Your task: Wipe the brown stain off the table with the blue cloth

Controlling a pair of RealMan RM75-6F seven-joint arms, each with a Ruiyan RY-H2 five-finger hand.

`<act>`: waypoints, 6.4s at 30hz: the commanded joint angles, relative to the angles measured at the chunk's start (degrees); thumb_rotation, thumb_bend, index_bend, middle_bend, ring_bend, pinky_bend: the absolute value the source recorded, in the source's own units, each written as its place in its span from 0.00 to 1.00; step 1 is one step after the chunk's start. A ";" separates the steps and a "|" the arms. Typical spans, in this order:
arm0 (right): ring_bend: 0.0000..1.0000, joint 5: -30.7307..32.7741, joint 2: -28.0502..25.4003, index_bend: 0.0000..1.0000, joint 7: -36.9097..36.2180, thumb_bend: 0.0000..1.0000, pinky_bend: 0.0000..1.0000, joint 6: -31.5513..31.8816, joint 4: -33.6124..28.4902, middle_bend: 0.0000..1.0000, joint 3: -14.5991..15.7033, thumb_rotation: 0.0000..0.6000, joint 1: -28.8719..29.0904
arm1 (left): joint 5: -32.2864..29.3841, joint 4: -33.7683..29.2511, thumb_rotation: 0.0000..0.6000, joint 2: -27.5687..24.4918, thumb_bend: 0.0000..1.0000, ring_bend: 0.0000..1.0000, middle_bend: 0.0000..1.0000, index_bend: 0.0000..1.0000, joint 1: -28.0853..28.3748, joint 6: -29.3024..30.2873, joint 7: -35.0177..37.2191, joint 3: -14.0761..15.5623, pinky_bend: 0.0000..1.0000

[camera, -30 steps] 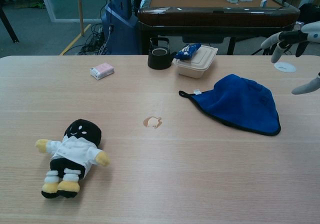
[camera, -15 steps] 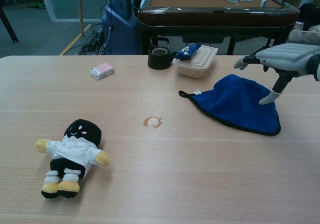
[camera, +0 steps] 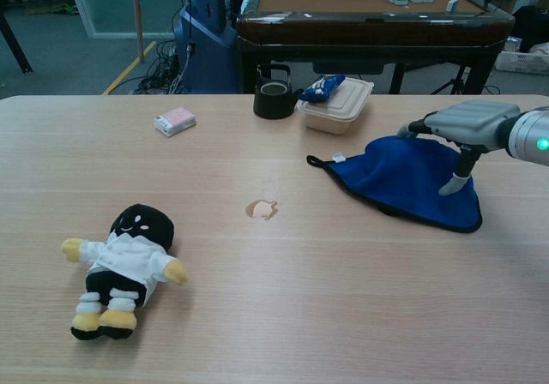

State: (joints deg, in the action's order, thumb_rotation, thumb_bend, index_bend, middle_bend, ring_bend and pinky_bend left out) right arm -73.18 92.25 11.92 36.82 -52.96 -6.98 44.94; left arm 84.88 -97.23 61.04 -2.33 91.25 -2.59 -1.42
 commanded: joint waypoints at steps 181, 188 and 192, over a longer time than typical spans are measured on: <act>0.65 1.12 14.77 0.83 1.54 0.47 0.88 0.18 13.41 0.66 -6.53 1.00 14.29 | 0.05 3.22 1.00 -0.22 0.25 0.11 0.12 0.22 -2.38 0.61 3.52 0.03 0.17; 0.37 6.45 12.40 0.48 5.38 0.36 0.58 -4.50 10.93 0.41 -7.43 1.00 13.86 | -0.02 3.19 1.00 -0.18 0.25 0.11 0.12 0.22 -2.36 0.46 3.37 0.11 0.17; 0.13 9.24 10.64 0.07 7.99 0.14 0.33 -4.39 8.07 0.15 -7.55 1.00 12.96 | 0.04 3.13 1.00 -0.09 0.25 0.11 0.12 0.22 -2.27 0.44 3.26 0.07 0.17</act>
State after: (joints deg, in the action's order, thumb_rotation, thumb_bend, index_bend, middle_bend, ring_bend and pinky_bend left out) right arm -65.15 103.99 18.77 32.49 -43.42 -14.34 58.42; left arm 84.92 -94.10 60.95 -4.59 91.69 0.67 -1.34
